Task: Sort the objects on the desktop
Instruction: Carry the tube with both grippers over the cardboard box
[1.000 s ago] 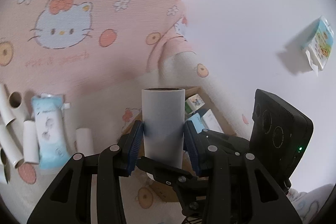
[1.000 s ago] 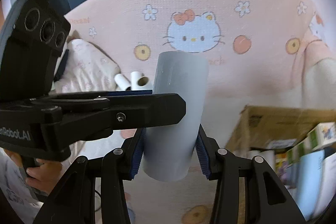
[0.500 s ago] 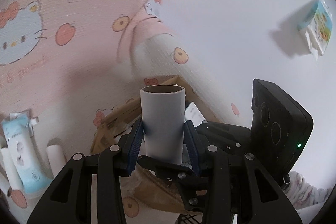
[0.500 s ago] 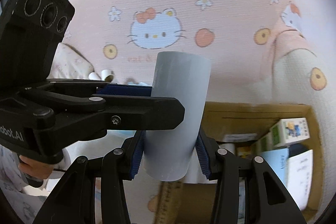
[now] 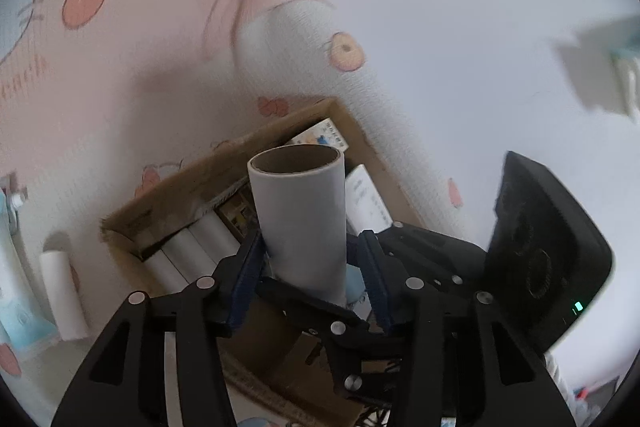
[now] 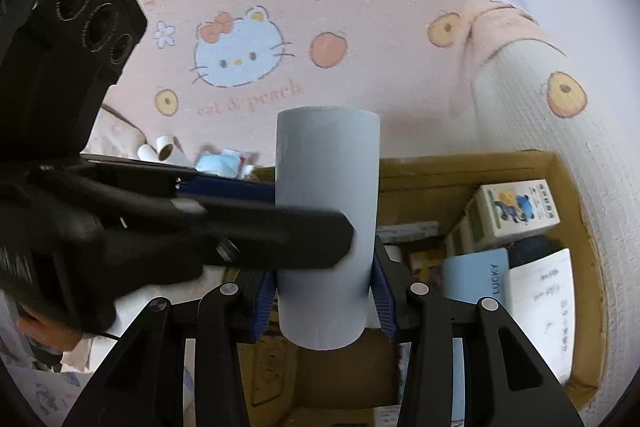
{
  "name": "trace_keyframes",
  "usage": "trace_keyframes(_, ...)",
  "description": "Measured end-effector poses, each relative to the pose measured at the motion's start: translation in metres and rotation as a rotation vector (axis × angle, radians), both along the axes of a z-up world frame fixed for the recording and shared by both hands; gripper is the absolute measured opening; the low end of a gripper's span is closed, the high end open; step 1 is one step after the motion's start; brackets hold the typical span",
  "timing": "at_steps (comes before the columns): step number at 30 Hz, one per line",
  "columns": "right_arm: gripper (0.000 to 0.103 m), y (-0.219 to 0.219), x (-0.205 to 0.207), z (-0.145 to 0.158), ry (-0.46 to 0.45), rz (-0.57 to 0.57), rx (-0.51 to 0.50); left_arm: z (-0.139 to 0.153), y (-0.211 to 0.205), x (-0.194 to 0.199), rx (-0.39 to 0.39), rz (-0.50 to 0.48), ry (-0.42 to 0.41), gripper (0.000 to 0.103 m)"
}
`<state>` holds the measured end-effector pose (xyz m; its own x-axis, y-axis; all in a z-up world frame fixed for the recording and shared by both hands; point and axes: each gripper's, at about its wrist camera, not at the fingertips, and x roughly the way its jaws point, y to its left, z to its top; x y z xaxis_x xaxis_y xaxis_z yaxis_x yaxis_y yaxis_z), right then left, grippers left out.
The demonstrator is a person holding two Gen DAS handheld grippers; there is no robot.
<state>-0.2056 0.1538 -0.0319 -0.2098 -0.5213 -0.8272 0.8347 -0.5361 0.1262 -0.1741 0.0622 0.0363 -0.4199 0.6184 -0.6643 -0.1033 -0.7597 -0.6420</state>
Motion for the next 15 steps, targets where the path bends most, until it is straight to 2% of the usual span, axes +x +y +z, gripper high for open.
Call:
trace_keyframes(1, 0.040, 0.000, -0.002, -0.002, 0.000, -0.004, 0.010, -0.005, 0.005, -0.002, -0.007, 0.001, -0.015, 0.052)
trace_keyframes(2, 0.040, 0.001, -0.006, -0.005, -0.003, -0.016, 0.022, -0.009, 0.009, -0.003, -0.024, 0.014, -0.023, 0.047)
trace_keyframes(6, 0.040, 0.006, -0.020, -0.020, -0.047, -0.039, 0.060, -0.023, 0.020, -0.014, -0.042, 0.018, -0.064, 0.047)
trace_keyframes(11, 0.040, 0.013, -0.034, -0.035, -0.091, -0.046, 0.099, -0.043, 0.028, -0.029, -0.011, 0.012, -0.149, 0.047)
trace_keyframes(15, 0.040, 0.024, -0.039, -0.045, -0.129, -0.067, 0.111, -0.059, 0.029, -0.037, 0.020, 0.047, -0.224, 0.047)
